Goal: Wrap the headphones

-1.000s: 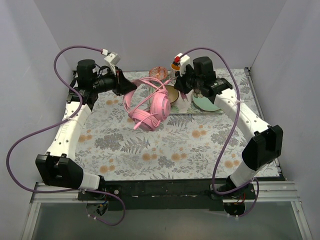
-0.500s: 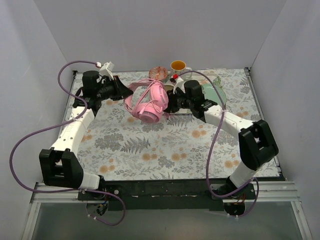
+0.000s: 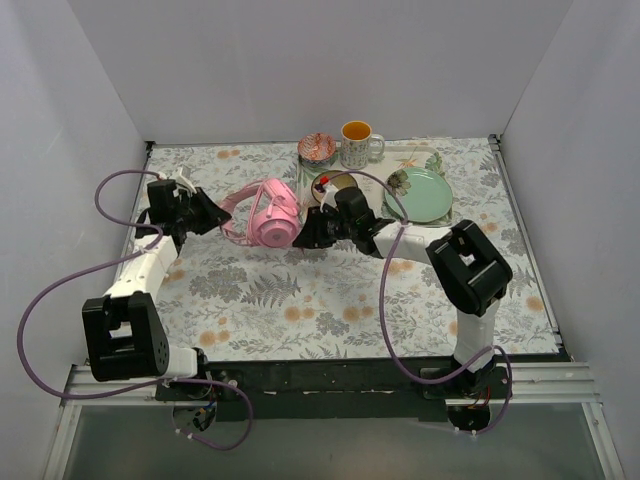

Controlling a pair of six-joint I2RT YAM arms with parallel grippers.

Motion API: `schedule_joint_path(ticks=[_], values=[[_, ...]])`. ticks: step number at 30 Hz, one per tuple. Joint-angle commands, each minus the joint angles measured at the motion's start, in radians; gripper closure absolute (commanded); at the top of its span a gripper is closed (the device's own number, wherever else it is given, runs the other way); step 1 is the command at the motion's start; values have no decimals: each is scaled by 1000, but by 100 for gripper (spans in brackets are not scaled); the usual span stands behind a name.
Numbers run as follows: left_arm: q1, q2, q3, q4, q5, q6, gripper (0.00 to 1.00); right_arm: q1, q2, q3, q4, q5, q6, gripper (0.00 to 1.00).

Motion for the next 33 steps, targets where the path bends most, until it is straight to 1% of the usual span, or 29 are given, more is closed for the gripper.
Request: schedule_joint_path(ticks=[1, 3, 4, 8, 9, 10, 12, 16, 19, 22, 26, 28, 30, 33], values=[[37, -79, -29, 70, 39, -57, 100, 36, 61, 47, 72, 22, 43, 64], [46, -73, -47, 75, 34, -53, 100, 43, 85, 57, 83, 30, 53, 67], [49, -71, -53, 76, 25, -51, 100, 47, 113, 80, 78, 44, 53, 71], [75, -54, -82, 82, 9, -74, 100, 67, 161, 122, 45, 73, 50, 75], [80, -51, -85, 82, 2, -76, 100, 72, 165, 119, 48, 77, 50, 77], [89, -53, -93, 85, -4, -79, 100, 79, 168, 116, 58, 91, 55, 85], [90, -50, -102, 95, -30, -92, 100, 86, 170, 111, 61, 110, 53, 92], [92, -48, -125, 105, -84, -120, 100, 109, 158, 88, 83, 158, 64, 99], [90, -45, -144, 125, -110, -152, 100, 139, 164, 88, 103, 200, 80, 99], [92, -45, -170, 145, -142, -191, 100, 173, 194, 131, 83, 234, 83, 99], [90, -42, -204, 179, -168, -238, 100, 198, 220, 136, 132, 240, 174, 99], [90, -37, -217, 190, -176, -278, 100, 216, 222, 145, 137, 290, 198, 99], [89, -27, -236, 194, -216, -296, 100, 228, 214, 142, 144, 344, 214, 99], [89, -31, -247, 220, -290, -303, 100, 231, 214, 157, 140, 364, 222, 99]])
